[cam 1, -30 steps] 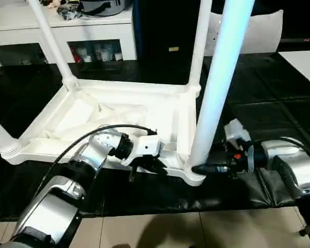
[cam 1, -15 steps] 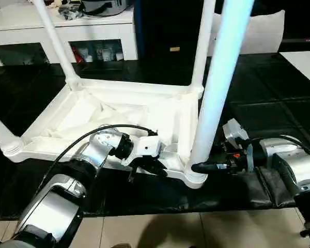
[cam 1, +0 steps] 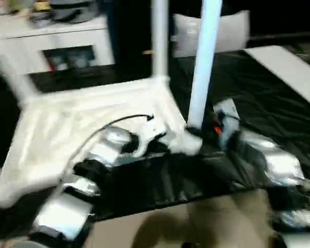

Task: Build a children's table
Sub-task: Rotate leg to tighten

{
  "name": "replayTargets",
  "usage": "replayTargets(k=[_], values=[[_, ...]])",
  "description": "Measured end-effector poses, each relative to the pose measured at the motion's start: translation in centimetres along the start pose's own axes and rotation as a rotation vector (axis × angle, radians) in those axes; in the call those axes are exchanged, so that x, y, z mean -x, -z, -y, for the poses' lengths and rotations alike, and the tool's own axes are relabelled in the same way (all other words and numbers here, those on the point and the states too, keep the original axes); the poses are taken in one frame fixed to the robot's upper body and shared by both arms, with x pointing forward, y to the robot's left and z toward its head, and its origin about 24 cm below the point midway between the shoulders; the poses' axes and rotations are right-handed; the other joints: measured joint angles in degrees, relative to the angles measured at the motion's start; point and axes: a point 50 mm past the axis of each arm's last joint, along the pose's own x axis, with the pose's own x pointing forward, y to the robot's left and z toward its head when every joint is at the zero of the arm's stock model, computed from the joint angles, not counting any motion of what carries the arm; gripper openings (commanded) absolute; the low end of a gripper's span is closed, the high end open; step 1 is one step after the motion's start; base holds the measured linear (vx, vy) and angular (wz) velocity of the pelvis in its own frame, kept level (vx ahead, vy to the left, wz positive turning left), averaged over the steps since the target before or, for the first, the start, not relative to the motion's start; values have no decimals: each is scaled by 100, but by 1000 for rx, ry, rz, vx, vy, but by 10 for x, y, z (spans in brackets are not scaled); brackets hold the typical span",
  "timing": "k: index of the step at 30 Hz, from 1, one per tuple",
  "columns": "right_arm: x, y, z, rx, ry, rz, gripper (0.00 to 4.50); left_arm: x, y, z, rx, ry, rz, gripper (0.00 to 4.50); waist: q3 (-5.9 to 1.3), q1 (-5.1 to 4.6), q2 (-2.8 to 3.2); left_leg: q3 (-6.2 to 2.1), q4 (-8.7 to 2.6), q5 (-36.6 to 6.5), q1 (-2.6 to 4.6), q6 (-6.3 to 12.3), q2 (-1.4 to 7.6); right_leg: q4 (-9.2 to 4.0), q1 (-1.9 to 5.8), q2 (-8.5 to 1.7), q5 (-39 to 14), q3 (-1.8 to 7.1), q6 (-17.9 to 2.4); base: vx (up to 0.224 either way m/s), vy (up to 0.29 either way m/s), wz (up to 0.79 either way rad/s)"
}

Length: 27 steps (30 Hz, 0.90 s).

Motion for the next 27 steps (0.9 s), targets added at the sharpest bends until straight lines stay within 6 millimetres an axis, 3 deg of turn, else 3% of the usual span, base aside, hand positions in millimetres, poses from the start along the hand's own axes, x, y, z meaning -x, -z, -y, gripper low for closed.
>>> replayTargets(k=[3, 4, 8, 11, 15, 20, 22, 27], values=[[-8, -2, 3, -7, 127, 40, 199, -16, -9, 7, 44, -87, 20, 0, 0, -123, 2, -27, -9, -10, 0, 15, -41, -5, 4, -12, 7, 8, 10, 0, 0, 0], [-10, -2, 3, -9, 140, 48, 234, -17, -10, 7, 47, -101, 22, 0, 0, -136, 2, -27, -22, -11, -8, 17, -48, -3, 5, -16, 8, 13, 11, 0, 0, 0], [-10, -3, 2, -15, 144, 83, 274, -17, -12, 6, 40, -118, 25, 0, -1, -113, 3, -35, -56, -12, -13, 21, -52, 17, 4, -16, 22, 16, 5, 0, 0, 0], [-5, -2, 3, -3, 108, 111, 303, -14, -14, 5, 3, -98, 28, 0, 0, -32, 2, -51, -64, -8, -24, 36, -58, 81, -28, -16, 26, 29, -9, 0, 0, 0], [8, -1, 9, 36, 28, 130, 332, -8, -14, 2, -46, -67, 36, 0, -2, 145, 5, -58, -67, -7, -67, 37, -49, 176, -108, -12, -25, 31, -54, 0, 0, 0], [29, 6, 16, 106, -138, 94, 363, 4, -4, 0, -113, 22, 39, 0, -1, 339, 7, -54, -68, -4, -56, 40, -40, 190, -112, 2, -31, 30, -66, 0, 0, 0], [35, 5, 17, 147, -204, 77, 397, 10, 1, -1, -140, 64, 38, 0, -1, 391, 7, -53, -60, -1, -52, 41, -40, 193, -111, 1, -26, 37, -66, 0, 0, 0], [50, 1, 20, 259, -362, 19, 403, 26, 10, -1, -222, 214, 18, 0, 1, 529, 3, -52, -39, -1, -46, 39, -42, 193, -97, -4, -22, 47, -64, 0, 0, 0]])
